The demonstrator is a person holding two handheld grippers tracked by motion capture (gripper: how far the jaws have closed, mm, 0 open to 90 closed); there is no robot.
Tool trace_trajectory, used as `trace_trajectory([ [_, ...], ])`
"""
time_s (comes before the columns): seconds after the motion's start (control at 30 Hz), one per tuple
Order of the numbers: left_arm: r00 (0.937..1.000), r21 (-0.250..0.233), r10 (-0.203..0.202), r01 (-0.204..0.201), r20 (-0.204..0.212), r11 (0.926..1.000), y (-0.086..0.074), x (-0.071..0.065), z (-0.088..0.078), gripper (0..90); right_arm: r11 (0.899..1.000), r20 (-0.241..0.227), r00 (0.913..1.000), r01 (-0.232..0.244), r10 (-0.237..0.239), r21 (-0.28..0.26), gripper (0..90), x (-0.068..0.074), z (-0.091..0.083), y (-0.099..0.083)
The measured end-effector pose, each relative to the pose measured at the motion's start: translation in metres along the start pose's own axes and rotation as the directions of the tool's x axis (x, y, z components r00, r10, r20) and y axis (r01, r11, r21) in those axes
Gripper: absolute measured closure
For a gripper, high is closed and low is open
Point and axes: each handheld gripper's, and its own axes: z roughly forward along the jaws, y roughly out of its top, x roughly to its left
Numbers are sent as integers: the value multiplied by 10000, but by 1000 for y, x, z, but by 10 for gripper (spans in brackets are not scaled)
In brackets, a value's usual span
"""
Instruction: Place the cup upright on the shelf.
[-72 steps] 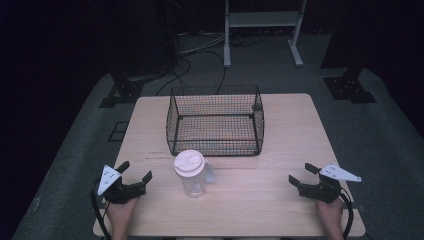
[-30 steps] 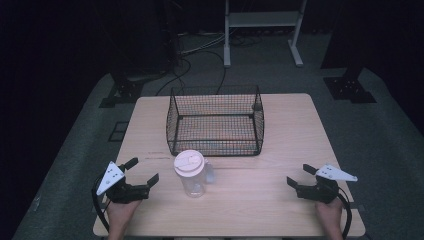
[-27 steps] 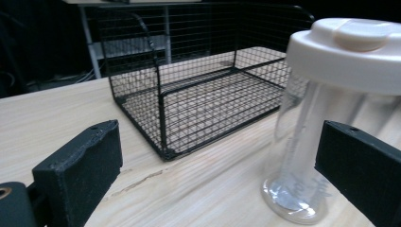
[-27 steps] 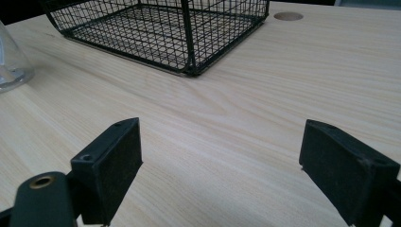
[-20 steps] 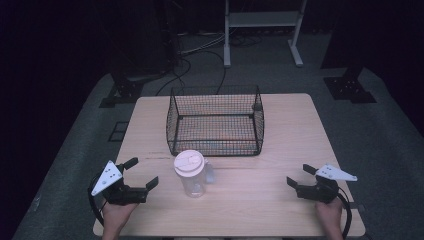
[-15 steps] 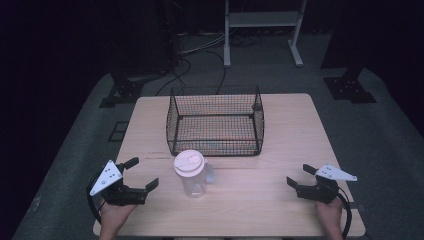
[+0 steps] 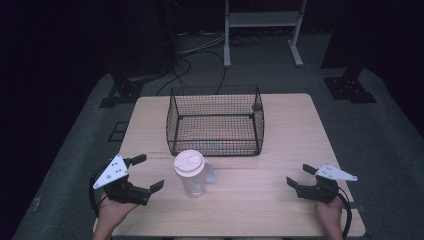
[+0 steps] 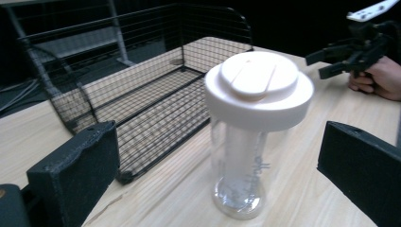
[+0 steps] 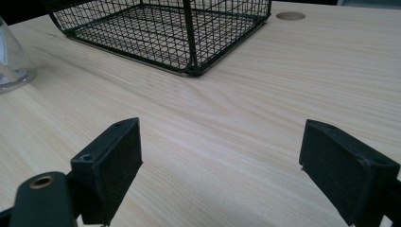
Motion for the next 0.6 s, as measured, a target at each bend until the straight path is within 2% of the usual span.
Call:
trace_trajectory([
  [0.07,9996,144,97,-101,247,9998,5,-3,5,0,10000,-12,10000,12,-12,3,128,0,0,0],
  [0.27,9975,394,314,-340,641,9986,12,-6,15,0,10000,-46,10000,19,-19,-4,128,0,0,0],
  [0.6,9928,739,400,-486,1129,9961,16,-9,29,0,10000,-77,10000,-2,2,9,128,0,0,0],
])
